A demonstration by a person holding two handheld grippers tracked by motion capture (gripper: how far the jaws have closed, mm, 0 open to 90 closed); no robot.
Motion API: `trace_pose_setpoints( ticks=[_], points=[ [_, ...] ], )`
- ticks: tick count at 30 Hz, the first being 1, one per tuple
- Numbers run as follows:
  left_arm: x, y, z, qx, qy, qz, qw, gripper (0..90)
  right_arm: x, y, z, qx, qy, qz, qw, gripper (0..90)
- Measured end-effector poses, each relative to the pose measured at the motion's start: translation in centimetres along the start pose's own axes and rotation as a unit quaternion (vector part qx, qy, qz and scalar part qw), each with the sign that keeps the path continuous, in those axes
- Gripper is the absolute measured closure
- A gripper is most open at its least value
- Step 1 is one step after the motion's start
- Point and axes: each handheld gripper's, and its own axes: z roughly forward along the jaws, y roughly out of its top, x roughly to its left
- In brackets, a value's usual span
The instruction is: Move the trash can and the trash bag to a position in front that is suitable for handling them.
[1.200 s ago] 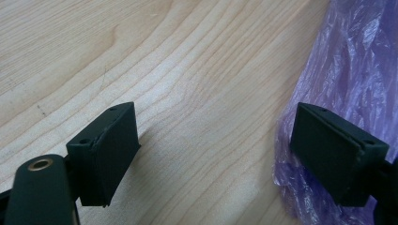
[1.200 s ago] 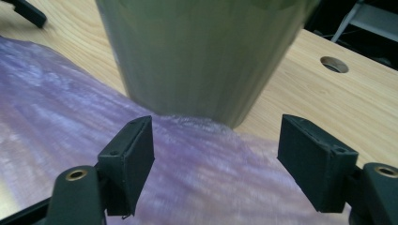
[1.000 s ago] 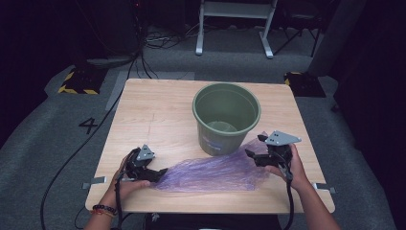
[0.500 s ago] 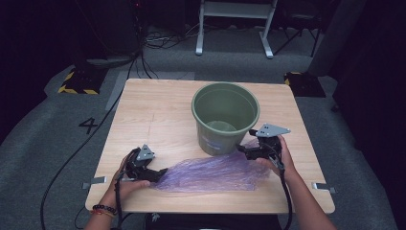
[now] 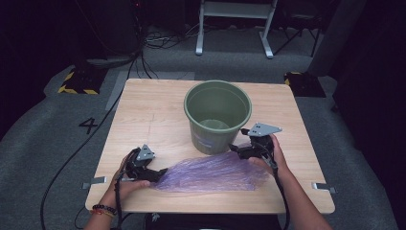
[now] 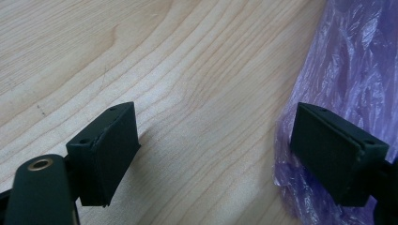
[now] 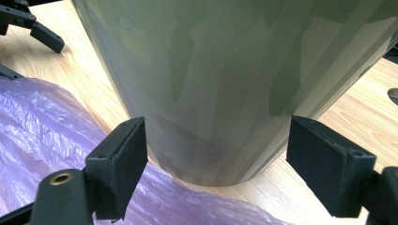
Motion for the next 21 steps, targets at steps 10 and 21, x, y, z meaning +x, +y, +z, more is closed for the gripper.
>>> trace_pose_setpoints(
  ticks=[10, 21],
  points=[
    [0.0, 0.0, 0.0, 0.000, 0.001, -0.001, 1.0000, 15.5, 0.9, -0.4, -1.1, 0.003, -0.005, -0.009, 0.9999, 22.3],
    [-0.3, 0.1, 0.1, 0.001, 0.003, 0.002, 1.0000, 15.6, 4.5, -4.4, -4.2, 0.043, 0.042, -0.015, 0.9981, 23.3]
  ],
)
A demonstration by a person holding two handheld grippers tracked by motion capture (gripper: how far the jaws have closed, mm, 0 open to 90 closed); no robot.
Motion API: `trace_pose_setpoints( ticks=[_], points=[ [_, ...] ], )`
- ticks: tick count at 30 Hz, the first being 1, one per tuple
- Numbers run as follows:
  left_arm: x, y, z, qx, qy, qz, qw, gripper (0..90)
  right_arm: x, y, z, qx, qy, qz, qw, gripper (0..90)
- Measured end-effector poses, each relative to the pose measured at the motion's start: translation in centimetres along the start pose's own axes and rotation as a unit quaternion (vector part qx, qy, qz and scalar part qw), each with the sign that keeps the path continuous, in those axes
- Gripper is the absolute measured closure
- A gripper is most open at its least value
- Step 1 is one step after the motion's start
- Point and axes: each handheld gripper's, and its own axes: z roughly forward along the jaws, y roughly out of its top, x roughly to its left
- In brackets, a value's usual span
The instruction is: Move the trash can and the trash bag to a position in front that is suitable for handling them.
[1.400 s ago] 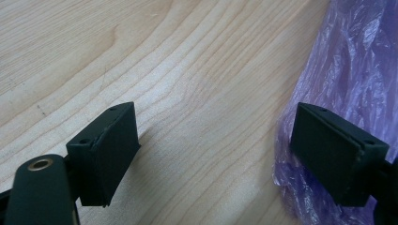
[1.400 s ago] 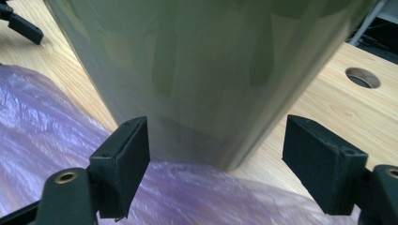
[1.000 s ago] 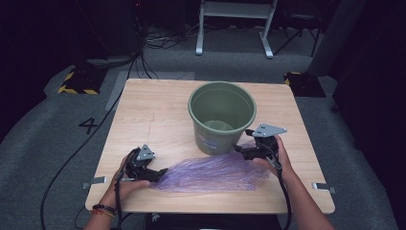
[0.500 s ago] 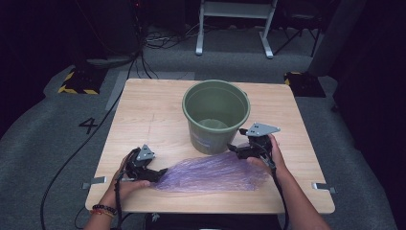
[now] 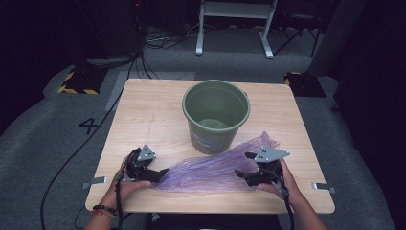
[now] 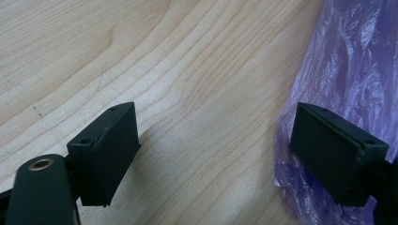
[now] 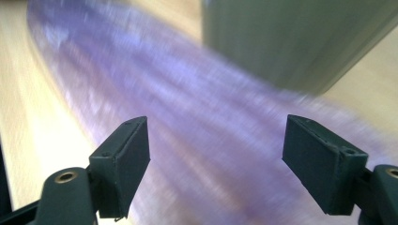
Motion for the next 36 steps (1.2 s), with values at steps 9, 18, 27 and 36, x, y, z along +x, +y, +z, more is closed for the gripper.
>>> trace_pose_setpoints(
  ticks=[9, 18, 27, 36],
  points=[
    [-0.5, 0.4, 0.4, -0.001, -0.010, 0.008, 0.9999, 15.5, 0.0, -3.8, 2.2, 0.024, 0.000, -0.010, 0.9997, 33.1],
    [-2.4, 2.2, 2.2, 0.001, -0.021, 0.018, 0.9996, 15.3, -2.3, -4.9, 1.5, 0.021, -0.025, 0.016, 0.9993, 35.3],
    [-4.0, 4.0, 4.0, 0.003, -0.019, 0.018, 0.9996, 15.3, 0.1, -2.3, -0.1, -0.015, -0.026, -0.027, 0.9992, 25.2],
    [-5.3, 5.9, 5.9, 0.000, -0.035, 0.034, 0.9988, 15.2, 2.9, -1.2, 3.6, 0.022, 0.011, -0.067, 0.9974, 23.7]
  ],
)
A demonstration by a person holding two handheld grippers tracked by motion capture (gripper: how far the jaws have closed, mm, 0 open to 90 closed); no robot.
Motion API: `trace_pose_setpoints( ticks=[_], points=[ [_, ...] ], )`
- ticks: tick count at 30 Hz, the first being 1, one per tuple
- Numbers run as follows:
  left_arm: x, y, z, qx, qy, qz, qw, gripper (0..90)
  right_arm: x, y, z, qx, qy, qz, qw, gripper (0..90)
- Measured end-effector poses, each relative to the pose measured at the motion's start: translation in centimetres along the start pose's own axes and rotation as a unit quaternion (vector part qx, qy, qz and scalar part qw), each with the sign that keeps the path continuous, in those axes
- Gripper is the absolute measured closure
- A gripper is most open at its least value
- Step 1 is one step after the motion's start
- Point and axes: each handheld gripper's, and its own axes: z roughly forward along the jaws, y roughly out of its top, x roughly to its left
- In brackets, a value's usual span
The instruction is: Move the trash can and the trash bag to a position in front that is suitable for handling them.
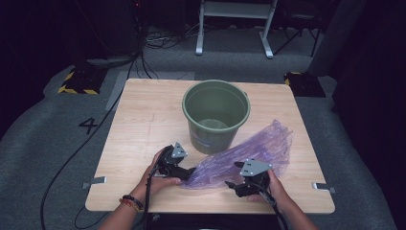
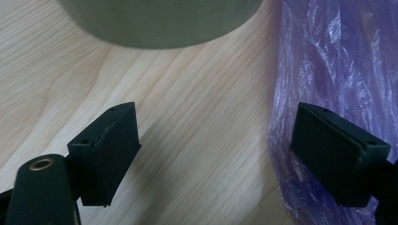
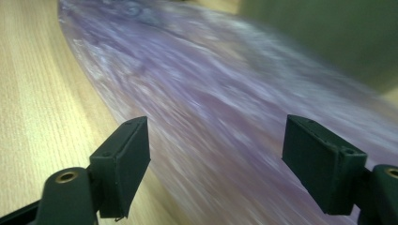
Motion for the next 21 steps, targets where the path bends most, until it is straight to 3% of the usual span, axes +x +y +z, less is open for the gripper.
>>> trace_pose_setpoints(
  ticks=[3, 9, 12, 13, 15, 17, 21],
  points=[
    [-0.1, 0.5, 0.5, 0.000, -0.005, 0.003, 1.0000, 15.1, 0.2, 0.0, 1.0, 0.011, 0.005, -0.006, 0.9999, 23.7],
    [-0.1, 1.1, 1.1, 0.001, -0.015, 0.013, 0.9998, 15.0, -1.2, -0.7, 2.4, 0.018, 0.013, 0.021, 0.9995, 23.9],
    [0.1, 1.2, 0.6, -0.008, 0.013, 0.023, 0.9996, 16.8, -2.2, -1.0, 2.6, 0.011, 0.015, 0.041, 0.9990, 26.6],
    [0.3, 1.2, 0.2, -0.018, 0.010, 0.018, 0.9996, 17.5, -2.5, -1.0, 2.7, 0.009, 0.016, 0.046, 0.9988, 28.9],
    [0.9, 1.3, -0.7, -0.031, -0.002, 0.006, 0.9995, 16.8, -3.2, -1.2, 2.6, 0.009, 0.025, 0.056, 0.9981, 37.7],
    [1.2, 1.2, -1.5, -0.039, 0.012, 0.009, 0.9991, 16.8, -3.7, -1.3, 2.5, 0.006, 0.025, 0.067, 0.9974, 50.2],
    [2.1, 0.5, -3.0, -0.032, 0.024, -0.002, 0.9992, 16.0, -4.5, -1.7, 2.2, -0.001, 0.013, 0.079, 0.9968, 72.1]
  ],
)
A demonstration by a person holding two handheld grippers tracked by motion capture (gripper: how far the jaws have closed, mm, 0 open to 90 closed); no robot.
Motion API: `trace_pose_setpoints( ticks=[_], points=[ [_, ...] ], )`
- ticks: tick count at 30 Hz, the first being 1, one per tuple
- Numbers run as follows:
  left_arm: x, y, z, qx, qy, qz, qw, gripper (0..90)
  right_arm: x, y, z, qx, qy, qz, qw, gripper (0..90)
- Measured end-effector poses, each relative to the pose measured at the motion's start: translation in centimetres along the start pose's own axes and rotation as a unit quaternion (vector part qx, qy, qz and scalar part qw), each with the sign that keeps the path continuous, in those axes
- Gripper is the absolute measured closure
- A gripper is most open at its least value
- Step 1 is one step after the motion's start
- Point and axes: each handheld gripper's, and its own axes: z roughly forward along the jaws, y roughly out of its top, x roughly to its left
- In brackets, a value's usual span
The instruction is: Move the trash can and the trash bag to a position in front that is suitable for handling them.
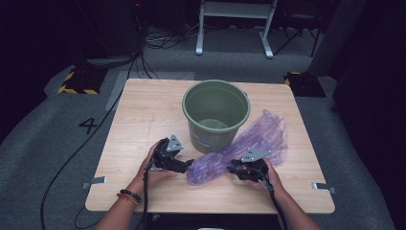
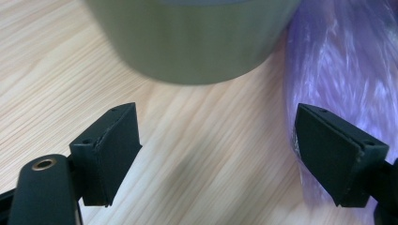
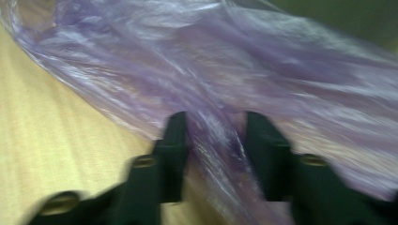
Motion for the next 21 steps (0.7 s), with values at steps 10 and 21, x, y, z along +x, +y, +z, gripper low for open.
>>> trace_pose_setpoints(
  ticks=[10, 21],
  points=[
    [0.4, -3.8, -2.0, 0.050, 0.003, 0.000, 0.9988, 15.9, -0.1, -0.2, -0.2, -0.004, -0.031, 0.001, 0.9995, 85.9],
    [1.5, -4.4, -3.9, 0.027, 0.033, -0.024, 0.9988, 16.3, -1.5, -1.1, -1.5, -0.013, -0.052, 0.020, 0.9983, 87.5]
  ],
)
